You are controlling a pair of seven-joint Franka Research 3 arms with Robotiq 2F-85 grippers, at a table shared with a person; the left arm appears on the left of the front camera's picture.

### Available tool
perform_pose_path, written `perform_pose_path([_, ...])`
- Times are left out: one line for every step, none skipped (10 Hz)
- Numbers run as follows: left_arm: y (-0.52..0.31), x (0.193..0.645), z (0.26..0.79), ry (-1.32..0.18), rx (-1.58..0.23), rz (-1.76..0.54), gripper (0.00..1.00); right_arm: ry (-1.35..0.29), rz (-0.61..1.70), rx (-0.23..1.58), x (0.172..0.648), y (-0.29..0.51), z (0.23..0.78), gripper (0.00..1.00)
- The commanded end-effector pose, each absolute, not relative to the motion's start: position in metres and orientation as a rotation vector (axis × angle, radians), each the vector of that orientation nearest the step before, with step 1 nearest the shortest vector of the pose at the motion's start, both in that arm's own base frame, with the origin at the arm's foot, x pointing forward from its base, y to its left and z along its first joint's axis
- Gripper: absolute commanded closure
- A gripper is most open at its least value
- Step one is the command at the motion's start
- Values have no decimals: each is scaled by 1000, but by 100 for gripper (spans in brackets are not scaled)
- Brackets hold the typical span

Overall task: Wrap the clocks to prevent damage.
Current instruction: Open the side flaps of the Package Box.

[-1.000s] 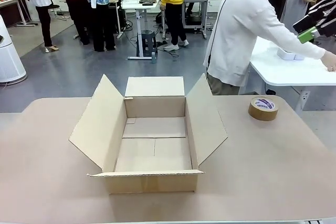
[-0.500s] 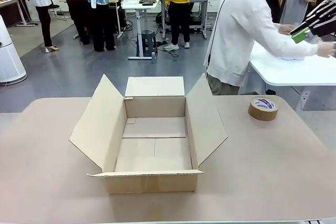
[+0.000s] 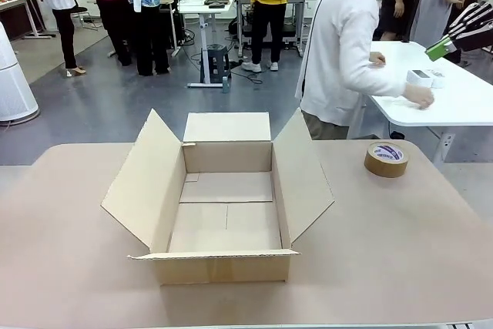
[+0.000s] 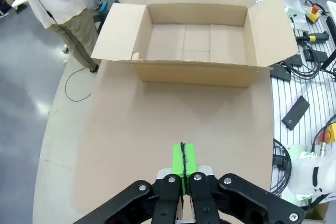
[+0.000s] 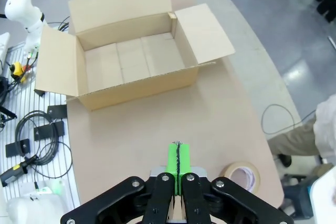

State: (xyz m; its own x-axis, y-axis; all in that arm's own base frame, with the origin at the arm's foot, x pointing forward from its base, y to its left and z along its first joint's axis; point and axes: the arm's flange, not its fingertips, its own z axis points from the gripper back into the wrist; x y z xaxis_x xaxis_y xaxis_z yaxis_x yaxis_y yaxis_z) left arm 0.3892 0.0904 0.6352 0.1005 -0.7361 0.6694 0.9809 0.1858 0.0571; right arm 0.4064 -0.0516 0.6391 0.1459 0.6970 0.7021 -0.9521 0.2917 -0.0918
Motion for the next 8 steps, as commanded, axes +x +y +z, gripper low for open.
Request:
perform_pose_path([91, 386, 633, -651, -430, -1346, 100, -731, 1241, 392, 405, -50, 634, 100])
perform_pose_path([91, 385, 631, -652, -424, -1342, 100, -737, 1245, 390, 405, -51, 634, 100])
perform_pose_path([90, 383, 630, -644, -404, -1332, 100, -734, 1241, 387, 404, -51, 634, 100])
perform_pose_path([79, 381, 633, -627, -346, -1295, 100, -722, 1184, 362, 401, -39, 635, 100])
perform_pose_path([52, 376, 647, -481, -283, -1229, 100, -668, 1014, 250, 394, 2, 643, 100])
perform_pose_path([14, 366, 665, -444, -258, -1145, 100, -626, 906, 205, 381, 49, 656, 100])
perform_pose_path([-32, 360, 683, -348, -215, -1097, 100, -585, 839, 151, 370, 100, 664, 100])
perform_pose_path([-69, 363, 697, -251, -177, -1041, 100, -510, 745, 150, 369, 140, 666, 100])
